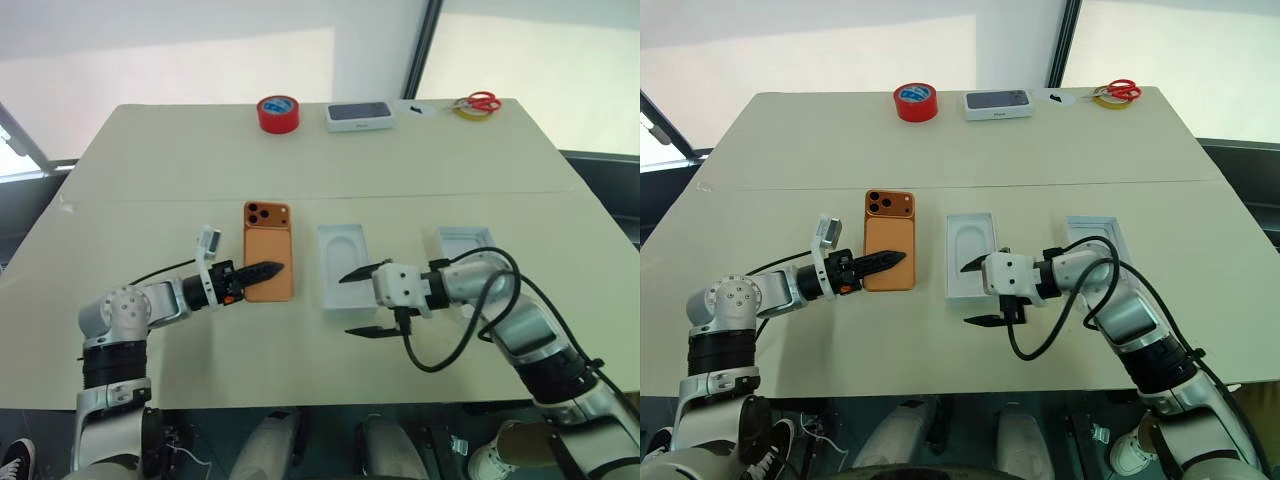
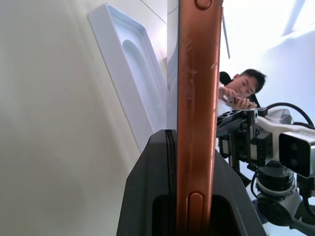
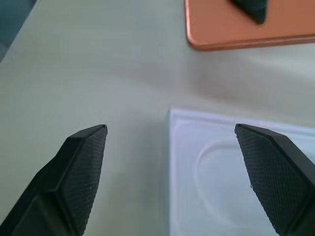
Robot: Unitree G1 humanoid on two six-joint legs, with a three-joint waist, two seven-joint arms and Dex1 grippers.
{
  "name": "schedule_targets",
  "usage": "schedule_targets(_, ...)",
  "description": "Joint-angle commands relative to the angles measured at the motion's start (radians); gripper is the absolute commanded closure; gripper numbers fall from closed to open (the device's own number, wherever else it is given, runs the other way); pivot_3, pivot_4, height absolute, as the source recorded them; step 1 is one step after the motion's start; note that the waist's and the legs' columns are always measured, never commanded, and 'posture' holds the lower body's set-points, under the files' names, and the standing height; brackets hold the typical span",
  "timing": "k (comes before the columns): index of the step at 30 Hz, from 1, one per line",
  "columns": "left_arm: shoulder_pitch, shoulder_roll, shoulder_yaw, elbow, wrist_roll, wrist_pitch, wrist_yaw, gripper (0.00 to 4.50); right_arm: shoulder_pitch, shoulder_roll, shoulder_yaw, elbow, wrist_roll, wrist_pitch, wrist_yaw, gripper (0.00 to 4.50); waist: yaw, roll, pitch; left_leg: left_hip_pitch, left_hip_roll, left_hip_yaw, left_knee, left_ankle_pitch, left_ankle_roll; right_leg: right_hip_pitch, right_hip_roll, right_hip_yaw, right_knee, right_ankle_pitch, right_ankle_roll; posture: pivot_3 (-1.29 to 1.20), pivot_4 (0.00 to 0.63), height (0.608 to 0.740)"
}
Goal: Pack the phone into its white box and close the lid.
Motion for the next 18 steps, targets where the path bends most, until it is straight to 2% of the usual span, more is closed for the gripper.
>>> schedule_targets(1,-0.018,-0.003,0.01,-0.048,-0.049,0.006,0.012,4.5,0.0,-0.008,-0.016,0.0,-0.008,-0.046,-0.02,1.96,0.004,-0.001,0.001,0.0,0.0,0.0,0.0,0.0,0.0,0.0,0.0,0.0,0.0,0.0,0.0,0.0,0.15,0.736)
schedule_targets(2,-0.024,-0.004,0.01,-0.048,-0.052,0.008,0.02,4.5,-0.002,-0.01,-0.012,0.016,-0.023,-0.057,-0.029,2.38,0.006,-0.002,0.001,0.0,0.0,0.0,0.001,0.0,0.0,0.0,0.0,0.0,0.0,0.0,0.0,0.0,0.15,0.736)
schedule_targets(15,-0.045,-0.021,0.016,-0.068,-0.087,0.034,0.084,4.5,-0.002,-0.003,0.006,0.085,-0.058,-0.078,-0.05,2.38,0.008,-0.003,0.002,-0.002,0.0,0.0,0.004,0.0,0.0,0.0,0.0,-0.001,0.0,0.0,0.0,0.0,0.15,0.736)
schedule_targets(18,-0.046,-0.022,0.018,-0.066,-0.094,0.033,0.096,4.5,0.001,-0.006,0.01,0.095,-0.065,-0.073,-0.047,3.23,0.008,-0.003,0.002,-0.002,0.0,0.0,0.004,0.0,0.0,0.0,0.0,-0.001,0.0,0.0,0.0,0.0,0.15,0.736)
